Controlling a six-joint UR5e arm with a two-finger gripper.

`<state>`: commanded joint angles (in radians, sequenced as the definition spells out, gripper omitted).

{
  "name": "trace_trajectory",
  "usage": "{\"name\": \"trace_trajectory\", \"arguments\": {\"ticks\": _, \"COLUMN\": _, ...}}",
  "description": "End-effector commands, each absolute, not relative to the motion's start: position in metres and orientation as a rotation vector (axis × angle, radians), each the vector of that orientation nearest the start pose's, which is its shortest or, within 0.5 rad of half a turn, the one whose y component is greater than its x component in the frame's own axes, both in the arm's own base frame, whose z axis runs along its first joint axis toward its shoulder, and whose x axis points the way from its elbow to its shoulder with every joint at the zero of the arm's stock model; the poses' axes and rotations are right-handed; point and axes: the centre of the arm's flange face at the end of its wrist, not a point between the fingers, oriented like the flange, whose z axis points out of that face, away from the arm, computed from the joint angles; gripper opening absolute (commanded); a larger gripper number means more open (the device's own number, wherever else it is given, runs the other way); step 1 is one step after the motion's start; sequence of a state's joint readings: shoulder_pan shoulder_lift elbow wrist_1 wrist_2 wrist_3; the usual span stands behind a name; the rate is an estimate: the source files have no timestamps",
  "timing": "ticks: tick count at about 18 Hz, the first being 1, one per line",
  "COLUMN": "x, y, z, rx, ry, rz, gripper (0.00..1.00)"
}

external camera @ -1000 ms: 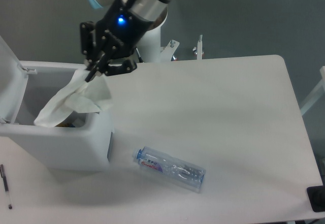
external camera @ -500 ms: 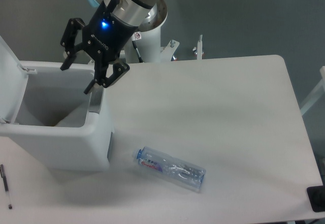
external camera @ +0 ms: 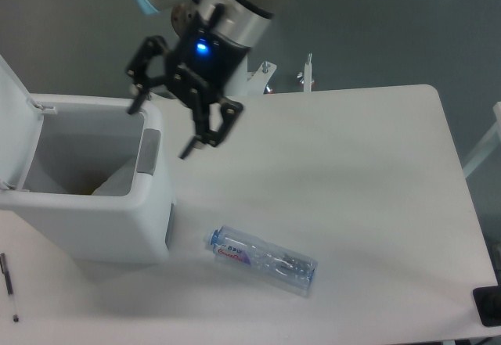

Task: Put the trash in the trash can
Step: 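Move the open gripper over the clear water bottle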

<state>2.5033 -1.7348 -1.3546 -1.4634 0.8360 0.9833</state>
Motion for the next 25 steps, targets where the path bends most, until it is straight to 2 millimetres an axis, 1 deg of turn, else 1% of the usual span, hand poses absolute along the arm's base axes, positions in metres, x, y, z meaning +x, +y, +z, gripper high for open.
{"name": "trace_trajectory", "arguments": {"ticks": 1, "x": -0.356, "y": 0.496, "z": 0.541, "rx": -2.439, "ry": 0.107, "rz": -0.364, "gripper": 1.00}}
{"name": "trace_trajectory", "arguments": {"ticks": 2, "x": -0.369, "y": 0.495, "z": 0.533, "rx": -2.458, "ry": 0.086, "rz": -0.359, "gripper": 1.00}}
{"name": "trace_trajectory", "arguments": {"ticks": 3, "x": -0.387, "y": 0.495, "z": 0.514, "rx": -2.492, "ry": 0.057, "rz": -0.367, "gripper": 1.00}}
{"name": "trace_trajectory", "arguments": {"ticks": 4, "x": -0.414, "y": 0.484, "z": 0.500, "rx": -2.531, "ry": -0.005, "rz": -0.352, "gripper": 1.00}}
{"name": "trace_trajectory", "arguments": {"ticks": 5, "x": -0.438, "y": 0.477, "z": 0.479, "rx": -2.570, "ry": -0.062, "rz": -0.361, "gripper": 1.00}}
{"name": "trace_trajectory", "arguments": {"ticks": 6, "x": -0.454, "y": 0.472, "z": 0.462, "rx": -2.606, "ry": -0.118, "rz": -0.371, "gripper": 1.00}}
{"name": "trace_trajectory", "arguments": {"ticks": 7, "x": -0.466, "y": 0.467, "z": 0.448, "rx": -2.637, "ry": -0.182, "rz": -0.382, "gripper": 1.00}}
{"name": "trace_trajectory", "arguments": {"ticks": 8, "x": -0.476, "y": 0.468, "z": 0.433, "rx": -2.661, "ry": -0.246, "rz": -0.400, "gripper": 1.00}}
{"name": "trace_trajectory", "arguments": {"ticks": 10, "x": -0.493, "y": 0.472, "z": 0.414, "rx": -2.696, "ry": -0.390, "rz": -0.426, "gripper": 1.00}}
{"name": "trace_trajectory", "arguments": {"ticks": 12, "x": -0.503, "y": 0.472, "z": 0.390, "rx": -2.747, "ry": -0.528, "rz": -0.442, "gripper": 1.00}}
{"name": "trace_trajectory", "arguments": {"ticks": 14, "x": -0.505, "y": 0.474, "z": 0.366, "rx": -2.809, "ry": -0.662, "rz": -0.447, "gripper": 1.00}}
{"name": "trace_trajectory", "arguments": {"ticks": 15, "x": -0.504, "y": 0.476, "z": 0.360, "rx": -2.812, "ry": -0.752, "rz": -0.452, "gripper": 1.00}}
{"name": "trace_trajectory", "arguments": {"ticks": 17, "x": -0.500, "y": 0.496, "z": 0.350, "rx": -2.767, "ry": -0.882, "rz": -0.418, "gripper": 1.00}}
{"name": "trace_trajectory", "arguments": {"ticks": 19, "x": -0.495, "y": 0.513, "z": 0.336, "rx": -2.730, "ry": -0.977, "rz": -0.391, "gripper": 1.00}}
{"name": "trace_trajectory", "arguments": {"ticks": 22, "x": -0.498, "y": 0.520, "z": 0.320, "rx": -2.723, "ry": -1.095, "rz": -0.360, "gripper": 1.00}}
{"name": "trace_trajectory", "arguments": {"ticks": 25, "x": -0.491, "y": 0.535, "z": 0.303, "rx": -2.758, "ry": -1.182, "rz": -0.308, "gripper": 1.00}}
